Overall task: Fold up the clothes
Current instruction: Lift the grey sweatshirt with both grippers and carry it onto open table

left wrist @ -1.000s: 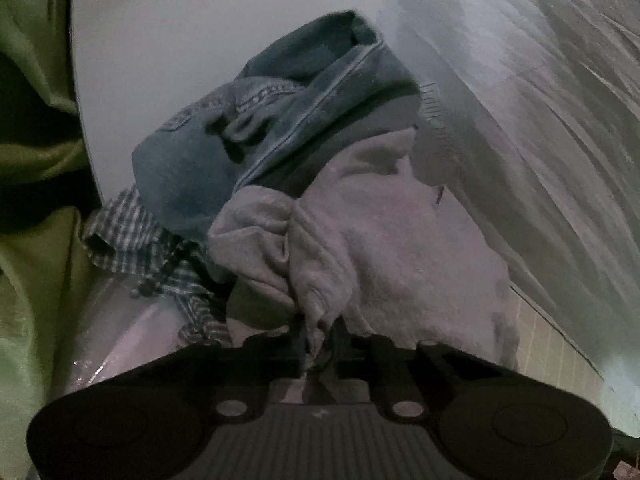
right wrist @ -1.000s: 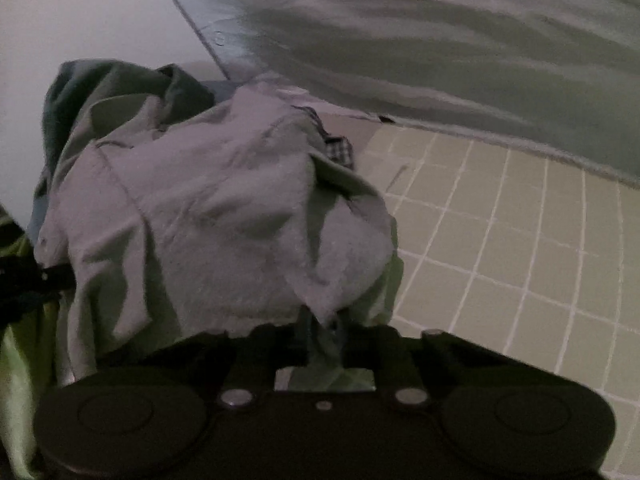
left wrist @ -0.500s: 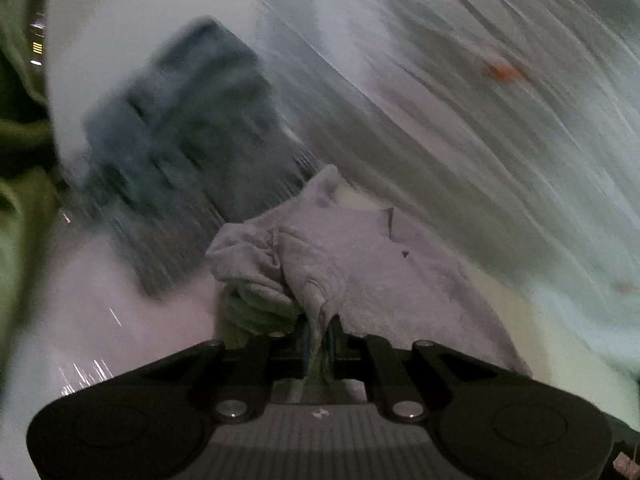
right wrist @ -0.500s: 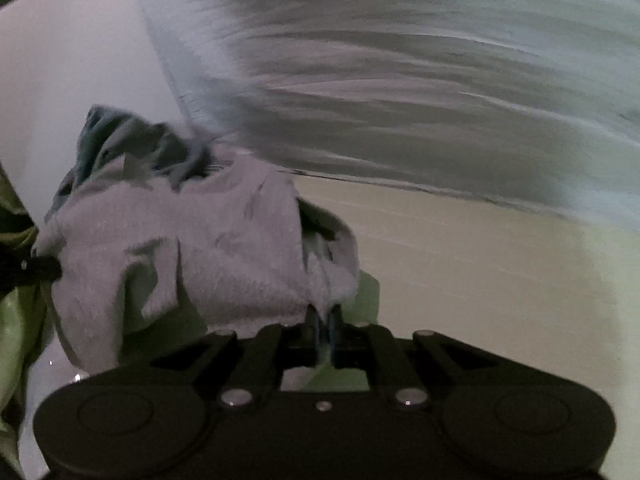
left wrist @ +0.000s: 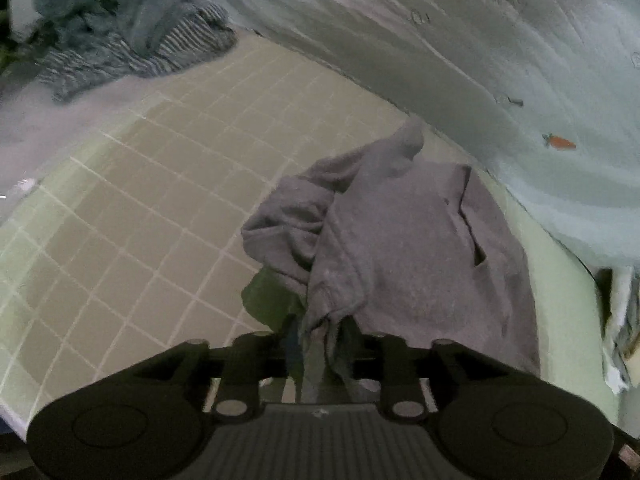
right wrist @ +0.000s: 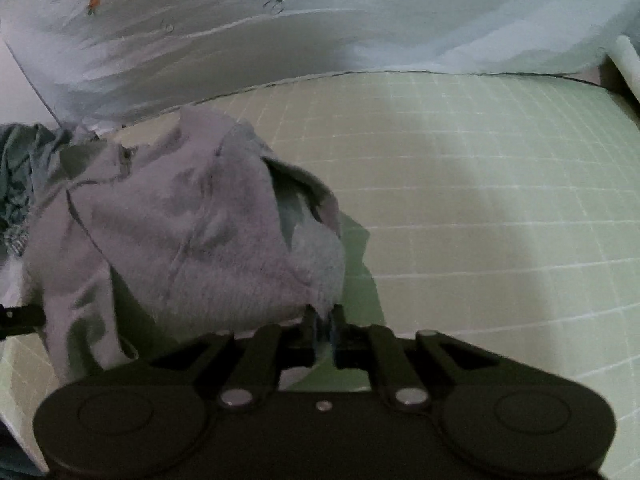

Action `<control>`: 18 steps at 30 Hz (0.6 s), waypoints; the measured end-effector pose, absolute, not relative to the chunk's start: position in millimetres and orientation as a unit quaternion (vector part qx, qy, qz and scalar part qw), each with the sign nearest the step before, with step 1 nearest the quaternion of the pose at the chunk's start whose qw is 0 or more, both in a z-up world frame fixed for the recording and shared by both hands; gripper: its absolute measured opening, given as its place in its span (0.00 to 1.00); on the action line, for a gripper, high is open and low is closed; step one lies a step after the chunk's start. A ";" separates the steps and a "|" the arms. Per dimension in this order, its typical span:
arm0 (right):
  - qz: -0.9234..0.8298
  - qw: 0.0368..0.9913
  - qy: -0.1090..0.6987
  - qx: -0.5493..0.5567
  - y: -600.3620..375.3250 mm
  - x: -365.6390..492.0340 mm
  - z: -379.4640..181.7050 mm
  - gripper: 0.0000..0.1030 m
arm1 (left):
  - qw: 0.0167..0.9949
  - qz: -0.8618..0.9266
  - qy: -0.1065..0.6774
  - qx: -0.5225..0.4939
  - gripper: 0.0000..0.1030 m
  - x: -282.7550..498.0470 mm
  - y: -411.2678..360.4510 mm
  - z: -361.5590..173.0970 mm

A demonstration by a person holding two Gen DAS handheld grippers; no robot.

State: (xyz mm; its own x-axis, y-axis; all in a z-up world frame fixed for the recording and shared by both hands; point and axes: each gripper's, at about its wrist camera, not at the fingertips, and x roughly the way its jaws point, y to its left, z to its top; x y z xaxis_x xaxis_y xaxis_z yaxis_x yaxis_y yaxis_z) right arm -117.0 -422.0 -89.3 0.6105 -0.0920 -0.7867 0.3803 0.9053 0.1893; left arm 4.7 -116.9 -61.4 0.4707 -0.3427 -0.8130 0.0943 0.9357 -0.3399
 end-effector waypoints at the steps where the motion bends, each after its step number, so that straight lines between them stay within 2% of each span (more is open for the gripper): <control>1: -0.134 0.884 0.414 0.169 -424.5 -118.0 -85.0 0.19 | 0.855 -0.117 0.489 -0.129 0.43 2.1 -115.4 -56.8; 4: -0.128 0.891 0.399 0.173 -435.4 -110.2 -77.1 0.32 | 0.869 -0.085 0.466 -0.144 0.56 1.9 -106.0 -45.4; 6: -0.122 0.894 0.390 0.182 -444.0 -100.8 -73.7 0.38 | 0.870 -0.074 0.463 -0.150 0.61 8.0 -103.5 -43.3; 8: -0.116 0.897 0.382 0.190 -452.6 -91.4 -70.4 0.51 | 0.866 -0.078 0.469 -0.155 0.68 19.5 -106.6 -46.9; 9: -0.113 0.898 0.377 0.194 -456.9 -86.7 -68.7 0.56 | 0.861 -0.083 0.476 -0.159 0.75 26.7 -109.9 -51.6; 11: -0.107 0.901 0.369 0.202 -465.5 -77.3 -65.3 0.74 | 0.847 -0.093 0.492 -0.177 0.77 41.5 -115.4 -63.1; 13: -0.093 0.902 0.365 0.211 -467.8 -62.1 -65.4 0.81 | 0.831 -0.094 0.508 -0.208 0.77 56.6 -118.9 -76.2; 15: -0.070 0.897 0.374 0.223 -465.9 -36.6 -72.6 0.81 | 0.819 -0.098 0.518 -0.227 0.72 72.7 -123.8 -85.4; 16: -0.060 0.894 0.381 0.229 -465.6 -25.8 -76.2 0.81 | 0.815 -0.102 0.521 -0.230 0.55 81.1 -126.8 -87.9; 18: -0.046 0.887 0.396 0.232 -462.2 0.2 -84.5 0.79 | 0.812 -0.101 0.528 -0.229 0.38 95.2 -136.8 -87.1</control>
